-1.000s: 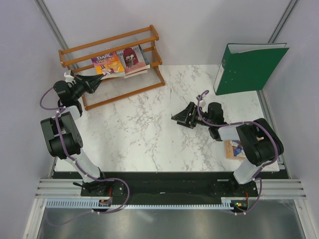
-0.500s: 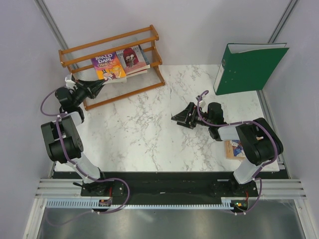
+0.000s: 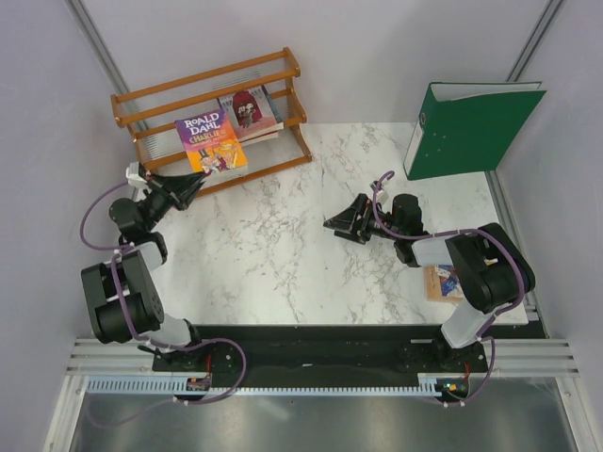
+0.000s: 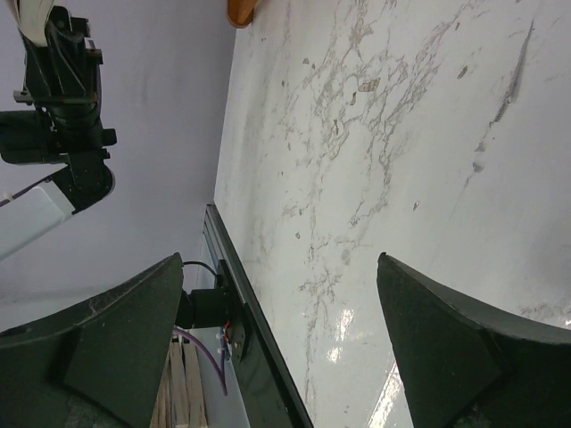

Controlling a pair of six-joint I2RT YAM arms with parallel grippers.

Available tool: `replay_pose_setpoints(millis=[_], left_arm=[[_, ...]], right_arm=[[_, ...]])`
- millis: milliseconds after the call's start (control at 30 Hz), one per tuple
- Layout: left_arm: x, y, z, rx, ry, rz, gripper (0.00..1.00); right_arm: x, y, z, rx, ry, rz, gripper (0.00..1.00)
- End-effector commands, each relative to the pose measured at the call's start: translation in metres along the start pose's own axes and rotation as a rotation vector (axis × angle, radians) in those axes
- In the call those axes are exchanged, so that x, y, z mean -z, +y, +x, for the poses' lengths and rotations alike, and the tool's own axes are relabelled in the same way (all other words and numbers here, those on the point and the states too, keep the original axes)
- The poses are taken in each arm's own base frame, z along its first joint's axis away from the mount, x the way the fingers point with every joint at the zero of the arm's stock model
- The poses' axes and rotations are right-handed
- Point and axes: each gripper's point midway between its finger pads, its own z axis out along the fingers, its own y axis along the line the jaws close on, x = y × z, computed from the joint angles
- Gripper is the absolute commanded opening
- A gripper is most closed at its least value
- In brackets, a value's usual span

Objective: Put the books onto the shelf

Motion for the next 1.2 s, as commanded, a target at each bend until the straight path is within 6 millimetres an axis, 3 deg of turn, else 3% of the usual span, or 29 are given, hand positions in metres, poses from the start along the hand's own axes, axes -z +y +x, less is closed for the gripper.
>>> replay_pose_setpoints(millis=[0,133,167,433,600,733,900,1133,1167], left_arm=[[0.017,-0.033,0.030,-0.118,0.042,0.099,0.02],[0.034,-0.040,0.062,-0.142,0.086,0.105,0.02],[0.040,-0.027,0.072,-0.094,0.094,0.065,0.02],[0.071,0.026,0.140,-0.038,0.168,-0.067,0.02],[0.075,0.054,0.165,-0.003,0.245,-0.133,0.02],[0.061,0.061,0.165,-0.013,0.285,-0.161,0.02],[0.036,0.068,0.158,-0.042,0.319,-0.181,0.02],[-0.011,0.059,0.125,-0.074,0.324,-0.132,0.02],[-0.017,0.067,0.122,-0.049,0.330,-0.147,0.02]], right_arm=[[0.000,0.007,-0.004,0.032,-0.009,-0.038,0.96],[0.000,0.008,-0.005,0.031,-0.011,-0.039,0.96],[0.000,0.008,-0.004,0.030,-0.010,-0.038,0.96],[0.001,0.008,-0.004,0.035,-0.014,-0.032,0.98],[0.005,0.009,-0.011,0.057,-0.052,0.011,0.98],[0.016,0.006,-0.031,0.143,-0.136,0.143,0.98],[0.044,0.015,-0.049,0.263,-0.224,0.283,0.98],[0.057,0.018,-0.057,0.300,-0.270,0.334,0.98],[0.056,0.016,-0.057,0.296,-0.266,0.337,0.98]])
